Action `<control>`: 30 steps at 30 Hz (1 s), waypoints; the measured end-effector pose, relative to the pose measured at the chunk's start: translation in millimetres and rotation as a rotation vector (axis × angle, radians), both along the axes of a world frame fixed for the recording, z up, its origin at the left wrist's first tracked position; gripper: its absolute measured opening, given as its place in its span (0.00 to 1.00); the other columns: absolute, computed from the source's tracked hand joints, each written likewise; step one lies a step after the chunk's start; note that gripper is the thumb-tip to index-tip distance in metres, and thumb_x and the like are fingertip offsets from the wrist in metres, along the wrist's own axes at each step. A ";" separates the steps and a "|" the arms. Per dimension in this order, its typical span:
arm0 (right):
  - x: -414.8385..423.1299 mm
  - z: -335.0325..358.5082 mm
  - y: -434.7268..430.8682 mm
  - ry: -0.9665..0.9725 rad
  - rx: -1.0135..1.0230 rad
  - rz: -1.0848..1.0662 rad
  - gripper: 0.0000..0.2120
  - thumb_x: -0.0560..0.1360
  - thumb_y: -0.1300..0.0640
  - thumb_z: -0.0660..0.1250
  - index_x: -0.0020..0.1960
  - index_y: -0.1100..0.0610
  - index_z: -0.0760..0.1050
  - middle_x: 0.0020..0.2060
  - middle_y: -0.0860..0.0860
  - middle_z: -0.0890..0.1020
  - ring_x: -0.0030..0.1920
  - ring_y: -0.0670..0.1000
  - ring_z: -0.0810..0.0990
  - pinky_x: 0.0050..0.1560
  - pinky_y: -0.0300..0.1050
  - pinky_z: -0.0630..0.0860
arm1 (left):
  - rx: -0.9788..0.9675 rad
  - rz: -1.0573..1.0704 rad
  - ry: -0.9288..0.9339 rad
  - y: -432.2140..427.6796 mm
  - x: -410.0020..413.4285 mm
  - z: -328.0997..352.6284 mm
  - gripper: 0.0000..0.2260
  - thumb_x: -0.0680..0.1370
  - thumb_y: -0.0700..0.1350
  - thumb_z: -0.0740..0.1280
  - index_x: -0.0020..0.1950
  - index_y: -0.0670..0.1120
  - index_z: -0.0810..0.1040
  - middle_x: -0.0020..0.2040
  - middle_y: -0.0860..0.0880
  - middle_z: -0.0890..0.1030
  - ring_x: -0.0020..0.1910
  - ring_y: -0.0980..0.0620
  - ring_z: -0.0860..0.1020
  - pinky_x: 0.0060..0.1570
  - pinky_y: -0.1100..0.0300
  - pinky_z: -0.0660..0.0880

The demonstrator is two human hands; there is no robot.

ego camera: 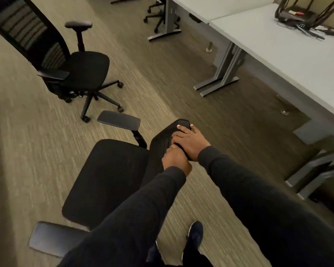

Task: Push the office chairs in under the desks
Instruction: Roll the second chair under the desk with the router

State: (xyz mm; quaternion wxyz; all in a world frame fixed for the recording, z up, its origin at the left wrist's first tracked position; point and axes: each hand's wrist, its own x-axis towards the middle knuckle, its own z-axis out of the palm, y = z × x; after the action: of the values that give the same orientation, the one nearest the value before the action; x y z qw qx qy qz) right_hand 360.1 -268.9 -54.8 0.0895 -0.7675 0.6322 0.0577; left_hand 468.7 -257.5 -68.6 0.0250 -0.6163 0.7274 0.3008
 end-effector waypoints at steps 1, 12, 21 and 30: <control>-2.6 0.1 1.5 -0.006 0.005 -0.013 0.15 0.84 0.48 0.54 0.66 0.47 0.74 0.72 0.46 0.71 0.79 0.56 0.55 0.74 0.68 0.54 | -0.002 -0.016 0.002 0.3 -2.3 0.5 0.31 0.73 0.46 0.74 0.71 0.38 0.65 0.65 0.40 0.75 0.63 0.42 0.77 0.60 0.51 0.74; -29.1 1.9 25.8 0.003 -0.003 -0.224 0.15 0.82 0.50 0.59 0.68 0.45 0.72 0.73 0.45 0.70 0.79 0.55 0.55 0.74 0.68 0.54 | -0.025 -0.223 0.020 1.6 -26.6 1.1 0.31 0.72 0.44 0.74 0.70 0.38 0.66 0.64 0.39 0.75 0.63 0.42 0.77 0.60 0.52 0.74; -40.6 8.0 36.0 0.096 -0.040 -0.396 0.16 0.77 0.44 0.65 0.64 0.44 0.76 0.67 0.46 0.76 0.75 0.56 0.64 0.74 0.72 0.51 | -0.052 -0.519 0.043 -21.6 -38.9 3.8 0.25 0.72 0.41 0.72 0.67 0.40 0.69 0.62 0.41 0.77 0.61 0.42 0.77 0.58 0.52 0.75; -77.0 10.0 12.4 0.245 -0.028 -0.519 0.27 0.67 0.34 0.69 0.60 0.48 0.77 0.58 0.50 0.79 0.61 0.61 0.72 0.71 0.68 0.60 | -0.115 -0.857 0.032 -78.2 -76.9 5.1 0.16 0.73 0.43 0.69 0.59 0.44 0.70 0.55 0.43 0.79 0.56 0.42 0.79 0.48 0.51 0.75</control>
State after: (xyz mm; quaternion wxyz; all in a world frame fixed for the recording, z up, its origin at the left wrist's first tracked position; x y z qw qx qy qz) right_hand 283.1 -256.5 -44.7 0.0137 -0.5684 0.8144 0.1162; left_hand 391.8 -335.6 -63.5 0.1019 -0.2544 0.9333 0.2320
